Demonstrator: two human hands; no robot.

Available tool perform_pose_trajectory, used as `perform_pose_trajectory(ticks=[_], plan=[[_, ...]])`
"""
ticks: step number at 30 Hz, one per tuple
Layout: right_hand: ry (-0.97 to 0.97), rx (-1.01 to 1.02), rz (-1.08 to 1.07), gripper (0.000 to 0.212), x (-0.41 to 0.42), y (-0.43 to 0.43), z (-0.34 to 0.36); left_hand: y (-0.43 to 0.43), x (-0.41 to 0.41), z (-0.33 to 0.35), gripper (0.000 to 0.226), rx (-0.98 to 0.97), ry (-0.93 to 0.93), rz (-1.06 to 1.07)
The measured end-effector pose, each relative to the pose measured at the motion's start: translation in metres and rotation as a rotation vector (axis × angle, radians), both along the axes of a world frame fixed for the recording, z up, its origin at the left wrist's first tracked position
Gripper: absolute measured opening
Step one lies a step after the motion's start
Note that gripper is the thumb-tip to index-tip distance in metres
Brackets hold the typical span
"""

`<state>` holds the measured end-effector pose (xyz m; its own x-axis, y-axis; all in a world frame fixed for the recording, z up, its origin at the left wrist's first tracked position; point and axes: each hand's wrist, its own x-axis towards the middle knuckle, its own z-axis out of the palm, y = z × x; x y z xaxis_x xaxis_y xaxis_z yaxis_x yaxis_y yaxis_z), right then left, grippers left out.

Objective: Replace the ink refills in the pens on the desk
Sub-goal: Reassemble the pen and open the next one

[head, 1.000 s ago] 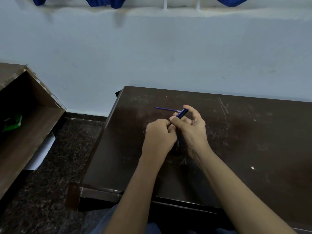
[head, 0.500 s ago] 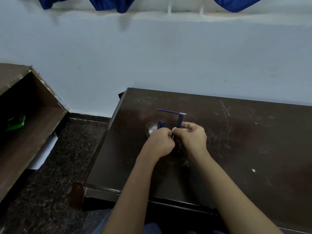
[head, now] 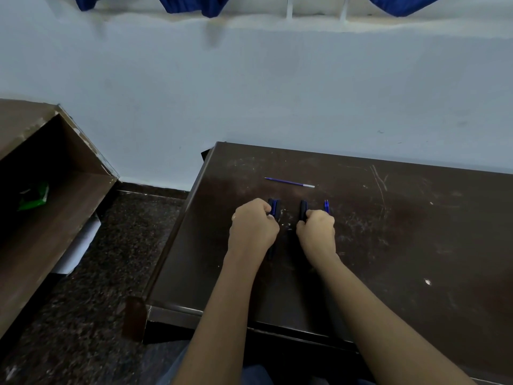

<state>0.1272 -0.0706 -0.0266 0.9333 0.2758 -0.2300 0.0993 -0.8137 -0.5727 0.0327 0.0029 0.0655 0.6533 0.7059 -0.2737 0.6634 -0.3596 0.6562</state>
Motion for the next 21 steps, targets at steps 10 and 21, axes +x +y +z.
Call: perform_pose_trajectory(ticks=[10, 21], plan=[[-0.05, -0.02, 0.03, 0.013, 0.002, 0.002, -0.002, 0.004, 0.002, -0.001, 0.032, -0.037, 0.071, -0.025], [-0.095, 0.142, 0.094, 0.02, -0.014, 0.01, 0.009, -0.001, -0.002, 0.001, 0.034, 0.024, 0.002, 0.019]])
